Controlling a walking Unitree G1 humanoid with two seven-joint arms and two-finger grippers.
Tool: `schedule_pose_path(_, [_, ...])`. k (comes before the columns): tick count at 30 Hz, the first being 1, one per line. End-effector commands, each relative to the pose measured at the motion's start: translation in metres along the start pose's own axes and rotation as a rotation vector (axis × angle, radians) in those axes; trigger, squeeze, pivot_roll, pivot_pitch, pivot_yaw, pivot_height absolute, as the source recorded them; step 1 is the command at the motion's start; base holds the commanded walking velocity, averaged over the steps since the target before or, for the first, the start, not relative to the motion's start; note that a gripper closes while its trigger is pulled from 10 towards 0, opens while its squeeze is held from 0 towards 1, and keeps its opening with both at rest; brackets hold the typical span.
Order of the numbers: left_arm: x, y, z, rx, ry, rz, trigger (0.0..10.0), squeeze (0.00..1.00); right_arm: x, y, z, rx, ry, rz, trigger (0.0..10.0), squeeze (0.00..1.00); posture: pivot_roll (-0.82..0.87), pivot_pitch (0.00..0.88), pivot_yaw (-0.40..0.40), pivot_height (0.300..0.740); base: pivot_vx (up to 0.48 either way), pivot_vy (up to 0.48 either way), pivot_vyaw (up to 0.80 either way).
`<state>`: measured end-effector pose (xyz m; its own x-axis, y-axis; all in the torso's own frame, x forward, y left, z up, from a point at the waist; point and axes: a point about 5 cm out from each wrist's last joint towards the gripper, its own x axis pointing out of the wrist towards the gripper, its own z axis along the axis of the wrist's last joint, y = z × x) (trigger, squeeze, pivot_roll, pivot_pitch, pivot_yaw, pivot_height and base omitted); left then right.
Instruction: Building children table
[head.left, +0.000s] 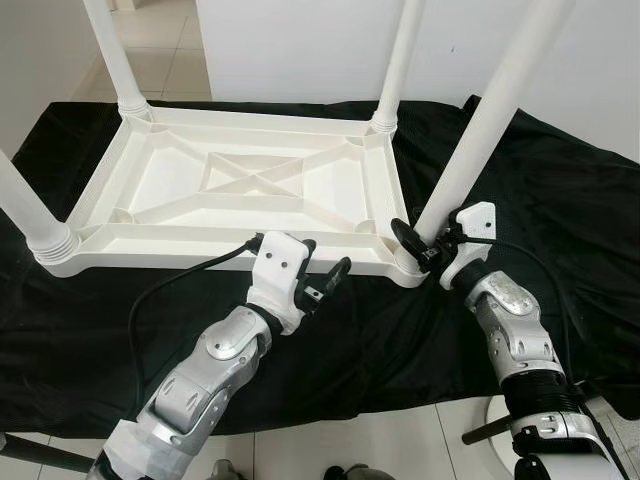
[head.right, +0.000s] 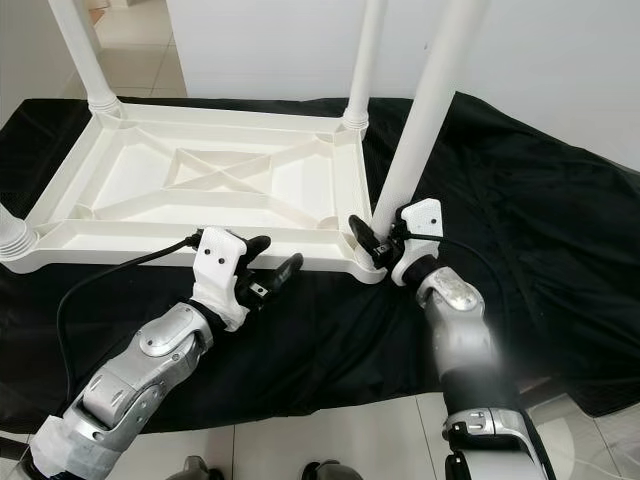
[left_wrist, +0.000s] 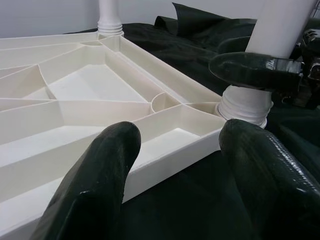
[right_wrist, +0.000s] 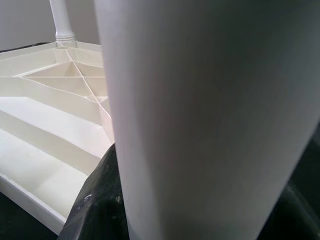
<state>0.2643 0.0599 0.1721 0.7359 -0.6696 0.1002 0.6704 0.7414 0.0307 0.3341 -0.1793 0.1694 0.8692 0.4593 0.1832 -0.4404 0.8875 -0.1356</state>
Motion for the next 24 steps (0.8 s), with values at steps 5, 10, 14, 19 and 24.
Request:
schedule_pose_path(5, [-0.002,-0.013,-0.005,0.053,0.019,-0.180,10.0,0.00,-0.004,0.009,-0.017,0.112,0.124,-0.253,10.0,0.00,-0.05,0.112,-0.042,0.740,0.000,0.000,0.00])
schedule_pose_path(10, [-0.003,-0.009,-0.006,0.065,0.029,-0.184,10.0,0.00,-0.006,0.019,-0.017,0.189,0.124,-0.464,10.0,0.00,-0.05,0.114,-0.040,0.740,0.000,0.000,0.00])
schedule_pose_path(14, [-0.003,-0.004,-0.005,0.080,0.028,-0.166,10.0,0.00,-0.009,0.024,-0.018,0.194,0.131,-0.585,10.0,0.00,-0.05,0.115,-0.041,0.740,0.000,0.000,0.00])
schedule_pose_path(19, [-0.002,0.005,-0.003,0.081,0.023,-0.127,10.0,0.00,-0.014,0.041,-0.013,0.243,0.106,-0.865,10.0,0.00,-0.05,0.115,-0.037,0.740,0.000,0.000,0.00])
schedule_pose_path(24, [-0.002,0.003,-0.002,0.078,0.020,-0.134,10.0,0.00,-0.007,0.051,-0.006,0.259,0.087,-0.767,10.0,0.00,-0.05,0.112,-0.027,0.740,0.000,0.000,0.00])
